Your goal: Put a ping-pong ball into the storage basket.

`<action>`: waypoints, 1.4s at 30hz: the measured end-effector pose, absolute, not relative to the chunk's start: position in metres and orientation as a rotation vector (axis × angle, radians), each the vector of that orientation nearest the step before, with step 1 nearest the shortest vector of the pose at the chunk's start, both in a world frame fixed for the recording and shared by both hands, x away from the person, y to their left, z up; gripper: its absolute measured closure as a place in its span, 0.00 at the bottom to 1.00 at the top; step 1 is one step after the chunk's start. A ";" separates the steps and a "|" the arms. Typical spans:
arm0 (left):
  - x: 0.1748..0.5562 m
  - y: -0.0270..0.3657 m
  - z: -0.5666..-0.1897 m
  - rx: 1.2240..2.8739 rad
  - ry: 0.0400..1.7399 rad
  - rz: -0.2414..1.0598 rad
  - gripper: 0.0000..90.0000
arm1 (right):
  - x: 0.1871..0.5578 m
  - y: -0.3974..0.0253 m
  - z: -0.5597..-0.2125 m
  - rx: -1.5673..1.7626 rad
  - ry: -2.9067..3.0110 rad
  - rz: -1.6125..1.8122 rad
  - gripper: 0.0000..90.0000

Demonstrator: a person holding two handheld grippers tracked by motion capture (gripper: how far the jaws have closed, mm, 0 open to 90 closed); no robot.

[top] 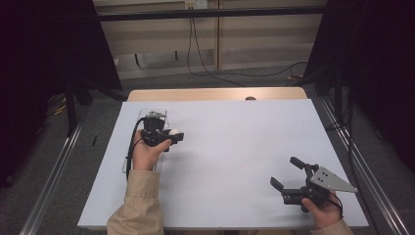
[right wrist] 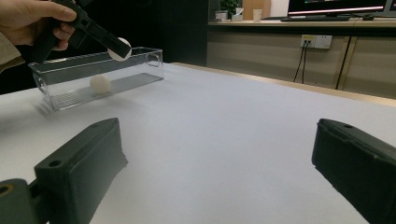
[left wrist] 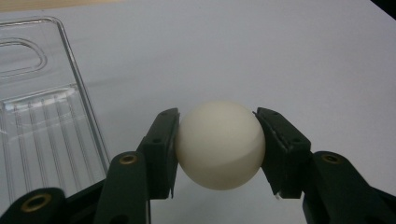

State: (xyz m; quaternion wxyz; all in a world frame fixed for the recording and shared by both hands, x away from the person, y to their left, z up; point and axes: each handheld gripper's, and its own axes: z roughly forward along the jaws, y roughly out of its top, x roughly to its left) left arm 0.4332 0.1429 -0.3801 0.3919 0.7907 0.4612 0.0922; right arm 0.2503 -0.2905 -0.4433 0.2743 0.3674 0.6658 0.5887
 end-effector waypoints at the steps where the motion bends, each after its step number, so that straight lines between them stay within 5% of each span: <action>1: 0.433 0.143 -0.380 2.007 1.172 0.233 0.57 | 0.250 -0.290 -0.443 0.988 1.790 1.583 0.02; 42: 0.433 0.160 -0.374 1.981 1.196 0.246 0.57 | 0.250 -0.291 -0.443 0.985 1.788 1.586 0.02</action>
